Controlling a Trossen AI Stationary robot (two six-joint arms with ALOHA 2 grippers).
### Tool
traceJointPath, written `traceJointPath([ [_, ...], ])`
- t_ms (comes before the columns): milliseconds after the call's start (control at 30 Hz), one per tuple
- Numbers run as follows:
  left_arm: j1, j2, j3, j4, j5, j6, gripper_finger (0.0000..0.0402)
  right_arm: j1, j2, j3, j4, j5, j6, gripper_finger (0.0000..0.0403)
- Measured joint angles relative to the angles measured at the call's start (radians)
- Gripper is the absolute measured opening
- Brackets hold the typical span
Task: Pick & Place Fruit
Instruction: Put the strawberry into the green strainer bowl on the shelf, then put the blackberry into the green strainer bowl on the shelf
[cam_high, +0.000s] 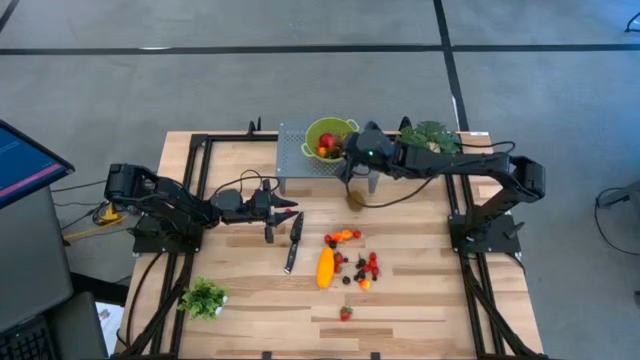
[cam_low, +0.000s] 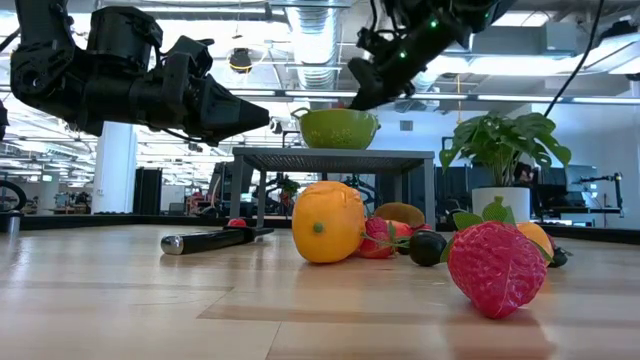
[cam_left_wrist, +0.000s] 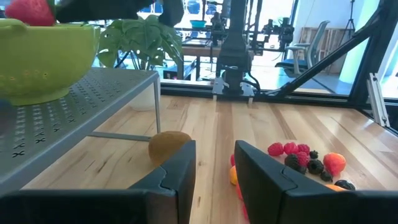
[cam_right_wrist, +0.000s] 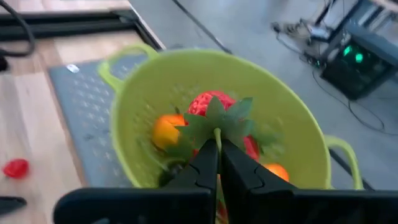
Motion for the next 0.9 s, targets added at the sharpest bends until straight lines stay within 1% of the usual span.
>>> traceJointPath([
  [200,0.0,0.0,0.0,0.0,0.0,0.0,0.0106,-0.006,0.0,0.0,-0.016,-0.001,0.004,0.001],
  [500,0.0,0.0,0.0,0.0,0.001,0.0,0.0106,-0.005,0.0,0.0,-0.016,-0.001,0.004,0.0066],
  [600,0.0,0.0,0.0,0.0,0.001,0.0,0.0106,-0.005,0.0,0.0,-0.008,-0.001,-0.006,0.0092],
  [700,0.0,0.0,0.0,0.0,0.001,0.0,0.0106,0.002,0.0,0.007,0.014,0.0,-0.034,0.0128],
  [800,0.0,0.0,0.0,0.0,0.001,0.0,0.0106,0.023,0.0,0.059,0.002,0.0,-0.047,0.0169],
  [900,0.0,0.0,0.0,0.0,0.002,0.0,0.0106,0.068,-0.002,0.122,-0.017,-0.002,-0.049,0.0209],
])
